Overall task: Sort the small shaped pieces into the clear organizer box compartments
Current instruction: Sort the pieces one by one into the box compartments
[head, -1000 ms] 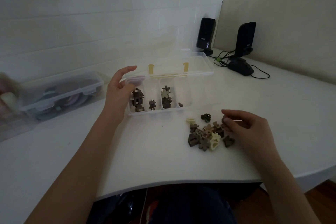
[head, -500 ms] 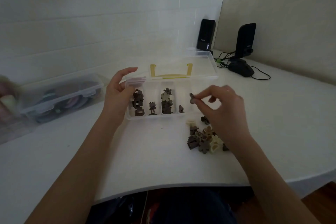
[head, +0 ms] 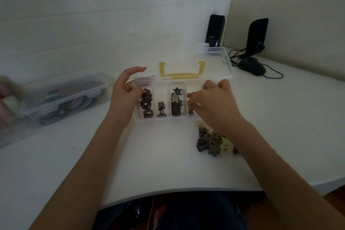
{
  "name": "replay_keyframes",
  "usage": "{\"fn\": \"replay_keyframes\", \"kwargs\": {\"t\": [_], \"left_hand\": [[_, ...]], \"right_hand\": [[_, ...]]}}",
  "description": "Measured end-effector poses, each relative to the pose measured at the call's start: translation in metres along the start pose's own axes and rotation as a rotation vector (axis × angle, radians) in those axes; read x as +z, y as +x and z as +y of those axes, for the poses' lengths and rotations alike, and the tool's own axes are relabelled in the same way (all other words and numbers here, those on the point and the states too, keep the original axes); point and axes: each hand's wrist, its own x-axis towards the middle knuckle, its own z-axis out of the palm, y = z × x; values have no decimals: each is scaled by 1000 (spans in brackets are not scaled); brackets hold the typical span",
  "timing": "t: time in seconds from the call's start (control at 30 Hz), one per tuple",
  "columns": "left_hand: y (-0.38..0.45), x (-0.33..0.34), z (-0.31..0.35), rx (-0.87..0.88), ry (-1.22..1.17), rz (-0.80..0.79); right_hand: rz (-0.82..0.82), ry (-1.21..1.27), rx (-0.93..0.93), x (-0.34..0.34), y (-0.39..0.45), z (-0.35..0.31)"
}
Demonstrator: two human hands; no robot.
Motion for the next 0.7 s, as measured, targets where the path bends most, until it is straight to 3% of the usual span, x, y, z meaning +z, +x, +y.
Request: {"fn": "replay_keyframes", "kwargs": {"t": [0.07, 0.2, 0.37, 0.43, 0.57, 0.7], "left_hand": [[-1, 1, 0, 1, -1, 6], [0, 1, 2, -11, 9, 16], [0, 1, 2, -21, 19, 26], [-1, 1, 1, -20, 24, 27], [0, 4, 0, -20, 32, 83], [1, 9, -2, -41, 28, 165]], "right_hand": [[115, 242, 41, -2, -17, 9], [359, 778, 315, -9, -58, 33], [227, 904, 508, 1, -79, 55], [246, 992, 530, 3, -80, 55], [230, 1021, 502, 6, -81, 56], [297, 823, 340, 11, -85, 58]]}}
